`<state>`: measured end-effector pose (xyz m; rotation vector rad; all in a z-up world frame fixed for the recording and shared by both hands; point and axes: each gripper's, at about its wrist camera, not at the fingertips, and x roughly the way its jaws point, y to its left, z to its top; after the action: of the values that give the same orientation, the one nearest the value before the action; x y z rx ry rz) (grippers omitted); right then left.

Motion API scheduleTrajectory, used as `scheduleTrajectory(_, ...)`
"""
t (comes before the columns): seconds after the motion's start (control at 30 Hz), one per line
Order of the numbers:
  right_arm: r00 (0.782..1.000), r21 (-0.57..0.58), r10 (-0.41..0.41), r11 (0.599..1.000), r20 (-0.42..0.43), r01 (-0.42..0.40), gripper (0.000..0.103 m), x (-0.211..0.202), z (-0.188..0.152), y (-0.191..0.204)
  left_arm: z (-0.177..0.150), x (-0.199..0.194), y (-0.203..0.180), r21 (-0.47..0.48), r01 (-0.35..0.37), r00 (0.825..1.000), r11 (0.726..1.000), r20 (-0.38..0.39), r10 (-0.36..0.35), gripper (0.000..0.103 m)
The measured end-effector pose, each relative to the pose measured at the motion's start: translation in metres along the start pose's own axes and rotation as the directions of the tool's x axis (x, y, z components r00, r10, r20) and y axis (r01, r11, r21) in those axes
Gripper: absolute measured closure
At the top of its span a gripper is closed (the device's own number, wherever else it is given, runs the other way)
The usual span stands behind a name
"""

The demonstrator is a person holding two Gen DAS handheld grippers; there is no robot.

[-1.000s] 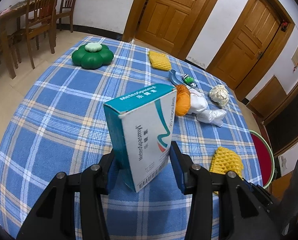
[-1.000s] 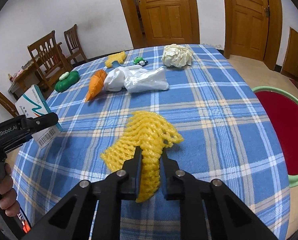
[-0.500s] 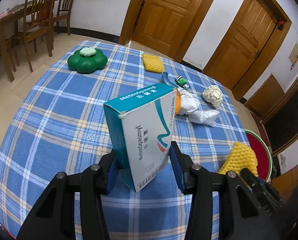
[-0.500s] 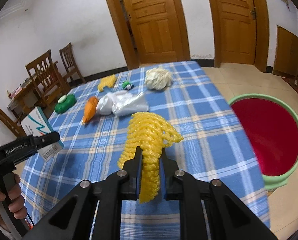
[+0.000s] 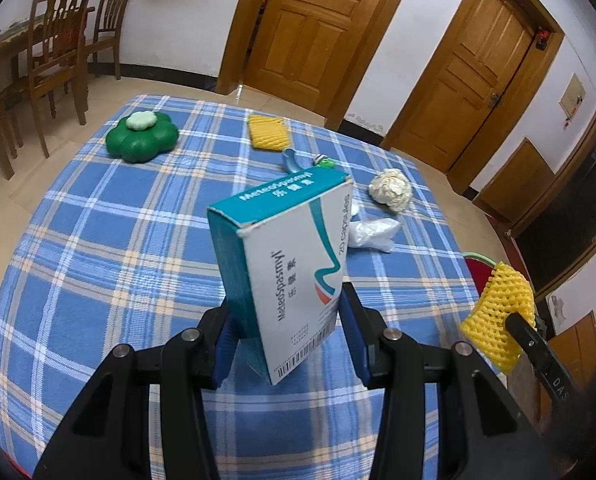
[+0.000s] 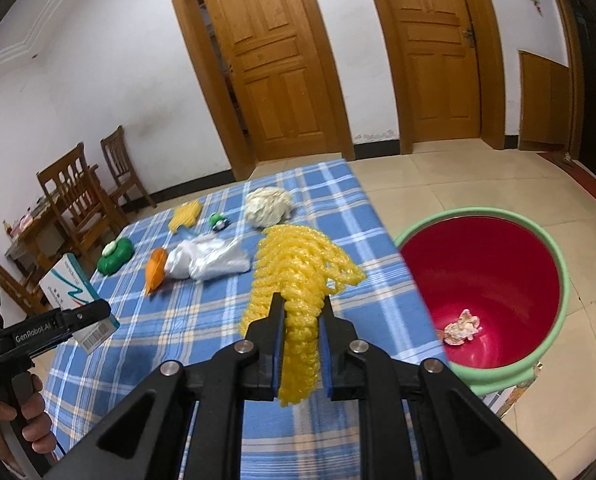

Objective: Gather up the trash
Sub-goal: 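Carry the medicine box and yellow foam net over the red basin with both grippers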

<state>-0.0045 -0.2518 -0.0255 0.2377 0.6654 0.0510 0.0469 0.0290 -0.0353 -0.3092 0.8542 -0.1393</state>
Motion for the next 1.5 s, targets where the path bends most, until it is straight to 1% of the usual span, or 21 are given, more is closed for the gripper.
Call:
scheduleTrajectory(0.3,0.997,0.066,-0.046,0.997,0.055,0.042,0.087,-0.015,0.009,-0.036,0.005,0.004,-0.025,0.032,0.041,0.999,0.999,-0.021,-0.04,0.056)
scheduleTrajectory(0.57,0.991,0.127,-0.098,0.988,0.089,0.086,0.087,-0.026,0.016,-0.069,0.012,0.009,-0.057,0.078,0.081,0.996,0.994,-0.036,-0.078,0.056)
scheduleTrajectory(0.73,0.987,0.165,-0.128,0.98,0.102,0.11,0.087,-0.03,0.017,-0.089,0.015,0.013,-0.082,0.124,0.1,0.994,0.987,-0.043,-0.096,0.056)
scheduleTrajectory(1.07,0.977,0.233,-0.187,0.959,0.1,0.159,0.087,-0.033,0.014,-0.126,0.016,0.031,-0.127,0.198,0.15,0.987,0.969,-0.084,-0.136,0.056)
scheduleTrajectory(1.3,0.972,0.279,-0.223,0.94,0.071,0.195,0.087,-0.029,0.008,-0.151,0.014,0.054,-0.156,0.245,0.183,0.979,0.952,-0.129,-0.155,0.056)
scheduleTrajectory(1.5,0.969,0.302,-0.243,0.928,0.048,0.218,0.086,-0.022,0.002,-0.167,0.009,0.073,-0.182,0.284,0.219,0.969,0.933,-0.177,-0.173,0.056)
